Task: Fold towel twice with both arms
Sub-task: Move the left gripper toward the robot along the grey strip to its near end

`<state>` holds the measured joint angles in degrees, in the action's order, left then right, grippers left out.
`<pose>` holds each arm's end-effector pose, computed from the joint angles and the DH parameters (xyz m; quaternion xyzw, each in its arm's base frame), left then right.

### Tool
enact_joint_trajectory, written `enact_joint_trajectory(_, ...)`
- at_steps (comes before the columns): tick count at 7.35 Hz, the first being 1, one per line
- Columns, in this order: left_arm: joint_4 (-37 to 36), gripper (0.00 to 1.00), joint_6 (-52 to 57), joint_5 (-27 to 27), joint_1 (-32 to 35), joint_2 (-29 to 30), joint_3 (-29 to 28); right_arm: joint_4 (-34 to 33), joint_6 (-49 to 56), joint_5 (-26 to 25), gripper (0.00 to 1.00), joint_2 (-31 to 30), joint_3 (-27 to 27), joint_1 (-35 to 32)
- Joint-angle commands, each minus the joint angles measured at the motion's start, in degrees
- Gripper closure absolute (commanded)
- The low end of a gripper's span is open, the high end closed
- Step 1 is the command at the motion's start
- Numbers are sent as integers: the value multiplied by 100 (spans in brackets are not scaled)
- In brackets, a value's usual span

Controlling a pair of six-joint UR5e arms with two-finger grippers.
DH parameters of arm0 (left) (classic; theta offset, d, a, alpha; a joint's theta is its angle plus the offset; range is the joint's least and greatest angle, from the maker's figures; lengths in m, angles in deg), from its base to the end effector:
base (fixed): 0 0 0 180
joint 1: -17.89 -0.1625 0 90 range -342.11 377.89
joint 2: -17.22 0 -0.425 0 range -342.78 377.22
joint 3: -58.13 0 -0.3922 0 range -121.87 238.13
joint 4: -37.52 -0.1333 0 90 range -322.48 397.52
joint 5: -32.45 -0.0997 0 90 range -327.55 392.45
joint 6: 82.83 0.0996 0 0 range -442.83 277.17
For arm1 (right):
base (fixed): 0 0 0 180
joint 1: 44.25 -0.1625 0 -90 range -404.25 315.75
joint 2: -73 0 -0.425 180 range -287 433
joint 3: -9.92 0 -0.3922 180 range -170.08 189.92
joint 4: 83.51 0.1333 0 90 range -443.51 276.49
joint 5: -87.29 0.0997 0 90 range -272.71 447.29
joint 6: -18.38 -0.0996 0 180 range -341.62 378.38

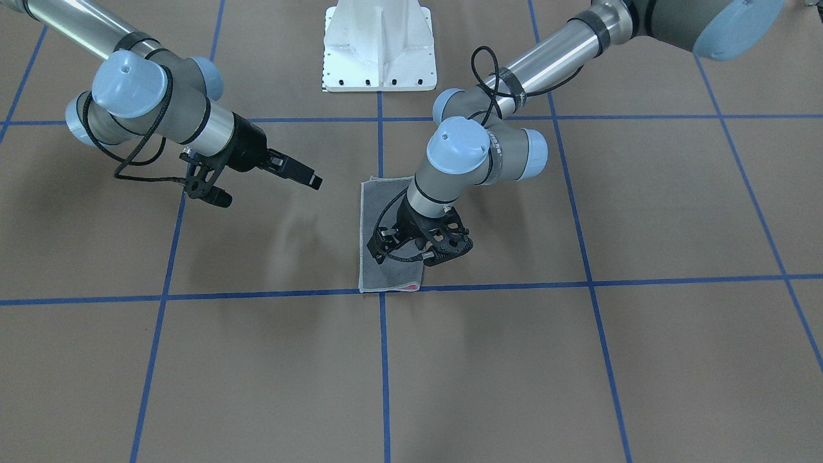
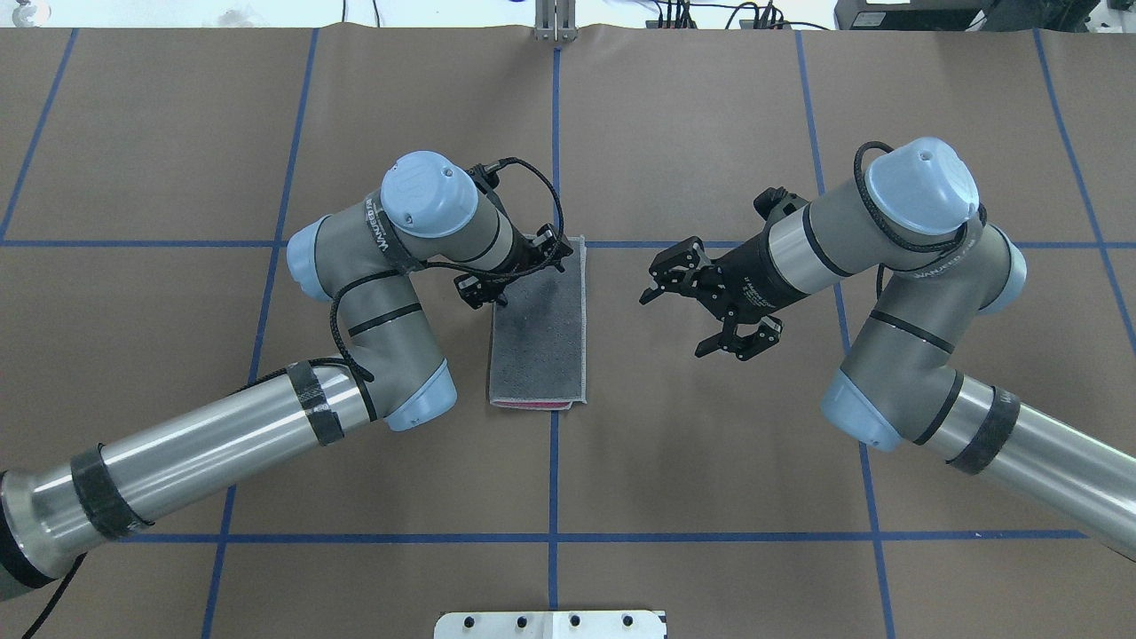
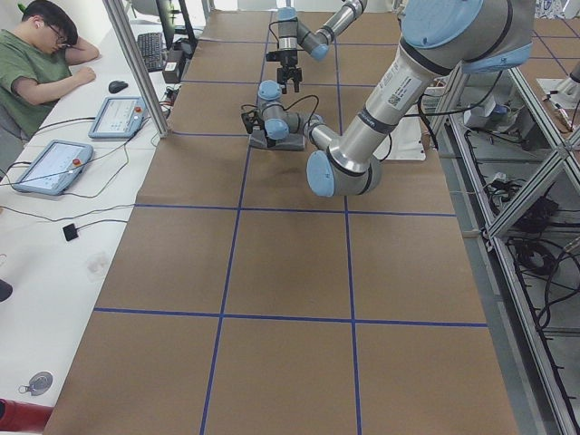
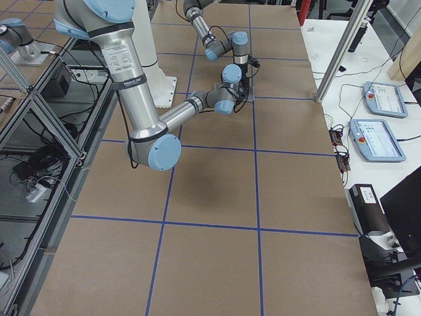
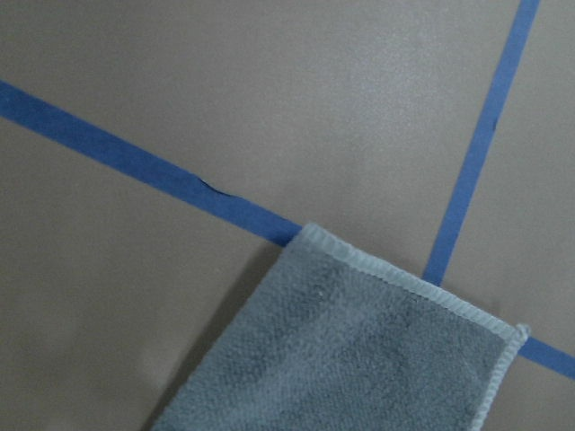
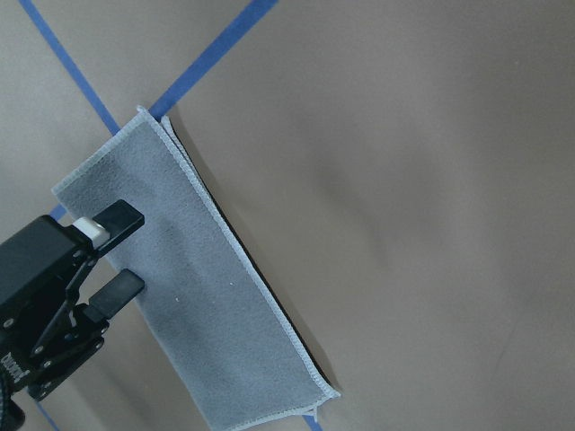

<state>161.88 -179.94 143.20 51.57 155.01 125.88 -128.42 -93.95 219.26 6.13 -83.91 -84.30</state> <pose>0.6107 -0.5248 0.2394 -0.0390 0.5138 -0.2127 0.8302 -0.4299 -0.4485 0.3035 -0.2016 -0.5872 0.2109 0.7550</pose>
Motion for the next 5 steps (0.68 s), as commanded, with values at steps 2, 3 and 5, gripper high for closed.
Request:
enact_joint_trajectory(2,-8,0,-10,26,17,19,88,0,0,5,1,-9,-4,-3)
enact_joint_trajectory(3,-34,0,-19,44,17,19,202,0,0,5,1,-18,5,-3)
enact_joint_trajectory(5,-104,0,-53,315,69,-24,517,9,0,5,1,-36,-4,-12)
